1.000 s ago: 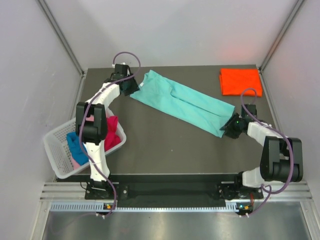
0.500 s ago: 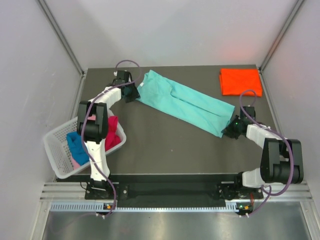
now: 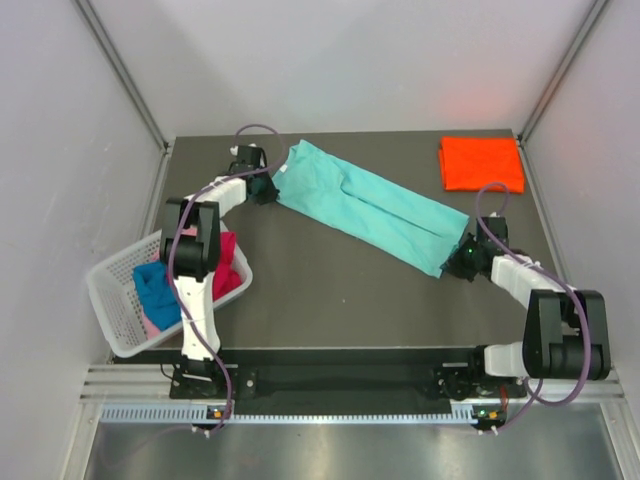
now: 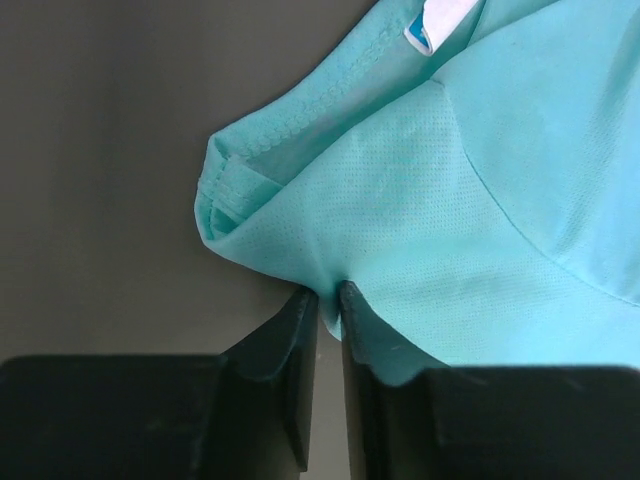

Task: Fold and stack the t-shirts
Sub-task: Fold the tshirt

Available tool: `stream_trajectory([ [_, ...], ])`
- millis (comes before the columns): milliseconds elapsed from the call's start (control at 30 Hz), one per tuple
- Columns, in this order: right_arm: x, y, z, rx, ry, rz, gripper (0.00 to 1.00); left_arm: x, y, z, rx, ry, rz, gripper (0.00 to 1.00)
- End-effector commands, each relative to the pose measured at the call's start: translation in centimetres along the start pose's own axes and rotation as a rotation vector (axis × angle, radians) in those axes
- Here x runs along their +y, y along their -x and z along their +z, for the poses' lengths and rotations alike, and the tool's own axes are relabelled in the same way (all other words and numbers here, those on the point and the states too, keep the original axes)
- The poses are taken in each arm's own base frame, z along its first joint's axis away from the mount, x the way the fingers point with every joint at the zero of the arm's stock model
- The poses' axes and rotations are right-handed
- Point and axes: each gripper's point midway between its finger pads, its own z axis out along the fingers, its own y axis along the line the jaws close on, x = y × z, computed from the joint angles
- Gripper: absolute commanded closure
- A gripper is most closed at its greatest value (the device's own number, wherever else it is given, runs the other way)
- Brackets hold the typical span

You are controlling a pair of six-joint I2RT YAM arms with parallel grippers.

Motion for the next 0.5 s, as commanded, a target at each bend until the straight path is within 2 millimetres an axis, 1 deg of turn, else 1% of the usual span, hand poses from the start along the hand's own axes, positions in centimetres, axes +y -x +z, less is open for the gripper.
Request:
stream_trajectory([
  [0,0.4,-0.4,-1.2,-0.018,0.015,-0.025,1.00,-0.6,1.4,0.3,-0.033,-0.024,0.014,0.81],
  [33,0.4,-0.3,-1.5,-0.029,0.021,-0.024,1.00,-0.6,1.4,0.3,-0.031,-0.021,0.019,0.86],
  [67,0.0,-0.9,-1.6,-0.019,0.013,-0.022,1.00,-0.5,1.5,0.2,-0.036,-0.015,0.021,0.92],
  [100,0.4,-1.6,-1.8,-0.008,0.022,-0.042,1.00,-0.4,1.5,0.2,-0.037,-0.010,0.025,0.99],
  [133,0.7,-1.7,-2.2,-0.019,0.031,-0.050,1.00,-0.3,1.5,0.1,-0.033,-0.002,0.031,1.00],
  [167,0.3,-2.4,-2.3,-0.008,0.022,-0.049,1.00,-0.1,1.5,0.0,-0.036,0.009,0.034,1.00],
  [233,0.5,-2.7,-2.6,-0.027,0.026,-0.043,1.00,0.1,1.6,-0.3,-0.031,0.022,0.042,1.00],
  [267,0.5,-3.8,-2.5,-0.014,0.023,-0.055,1.00,0.1,1.7,-0.5,-0.033,0.025,0.044,1.00],
  [300,0.9,-4.1,-2.8,-0.025,0.036,-0.041,1.00,0.0,1.6,-0.8,-0.031,0.021,0.042,0.96],
  [333,1.0,-4.7,-2.8,-0.023,0.036,-0.045,1.00,0.0,1.6,-1.1,-0.030,0.020,0.041,0.96],
  [367,1.0,-5.7,-2.8,-0.021,0.027,-0.070,1.00,-0.1,1.6,-1.4,-0.033,0.018,0.039,0.95],
  [400,1.0,-6.1,-3.0,-0.028,0.019,-0.051,1.00,0.2,1.3,-1.5,-0.031,0.022,0.039,0.95],
  [433,1.0,-7.1,-3.3,-0.028,0.015,-0.051,1.00,-0.2,1.8,-2.1,-0.051,0.011,0.042,0.94],
  [467,0.9,-7.5,-3.5,-0.031,0.016,-0.068,1.00,-0.2,1.8,-2.1,-0.052,0.009,0.047,0.94],
])
